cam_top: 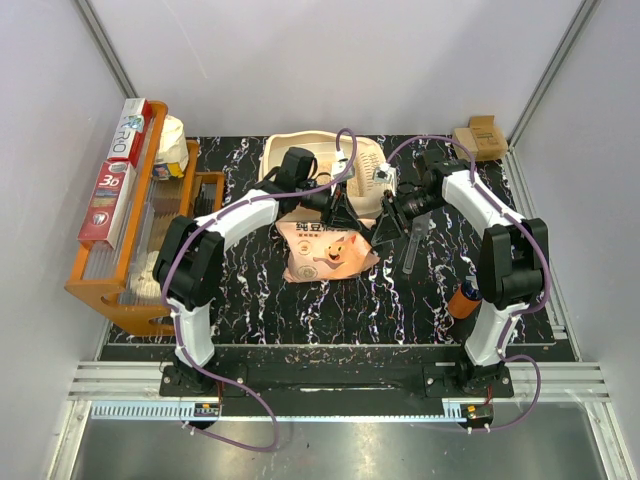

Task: Fill the litter box with clean litter

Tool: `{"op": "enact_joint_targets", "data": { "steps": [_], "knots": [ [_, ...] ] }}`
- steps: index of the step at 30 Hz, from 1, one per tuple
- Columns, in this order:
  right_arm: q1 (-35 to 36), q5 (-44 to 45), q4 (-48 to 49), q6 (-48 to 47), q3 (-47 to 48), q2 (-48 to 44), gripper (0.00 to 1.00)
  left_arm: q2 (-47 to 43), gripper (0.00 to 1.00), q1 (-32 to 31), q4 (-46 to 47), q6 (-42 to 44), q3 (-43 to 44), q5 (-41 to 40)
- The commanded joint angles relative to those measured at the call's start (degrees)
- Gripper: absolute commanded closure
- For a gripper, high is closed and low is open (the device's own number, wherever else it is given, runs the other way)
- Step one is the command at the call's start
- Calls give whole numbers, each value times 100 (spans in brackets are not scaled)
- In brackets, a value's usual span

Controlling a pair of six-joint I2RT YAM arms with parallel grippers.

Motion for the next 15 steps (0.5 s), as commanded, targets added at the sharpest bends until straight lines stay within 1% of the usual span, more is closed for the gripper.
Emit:
{"op": "enact_joint_targets", "data": {
  "steps": [1, 2, 3, 4, 5, 6, 7, 8, 10, 12, 15],
  "knots": [
    [105, -226, 432, 51, 282, -222, 58, 20, 100, -81, 294, -9, 159, 404],
    [105, -252, 451, 69, 308, -222, 63, 11, 100, -72, 259, -1, 159, 387],
    [105, -261, 468, 69, 317, -230, 76, 20, 100, -81, 233, 17, 168, 378],
    [105, -296, 477, 78, 317, -239, 84, 11, 100, -81, 207, 61, 168, 352],
    [105, -305, 477, 69, 326, -265, 93, 2, 97, -81, 154, 96, 168, 300],
    [105, -313, 468, 52, 326, -300, 99, -7, 91, -81, 127, 105, 168, 247],
    [105, -305, 416, -1, 317, -336, 100, -7, 82, -72, 145, 79, 168, 194],
    [105, -261, 346, -79, 308, -449, 100, -33, 68, -72, 145, 79, 177, 98],
    [105, -86, 109, -299, 282, -599, 100, -59, 63, -28, 136, 70, 256, 71],
    [87, 142, -259, -632, 255, -862, 100, -86, 60, 59, 83, 105, 334, 71],
    [17, 380, -812, -1097, 317, -1214, 100, -129, 58, 147, -75, 263, 361, 71]
  ]
}}
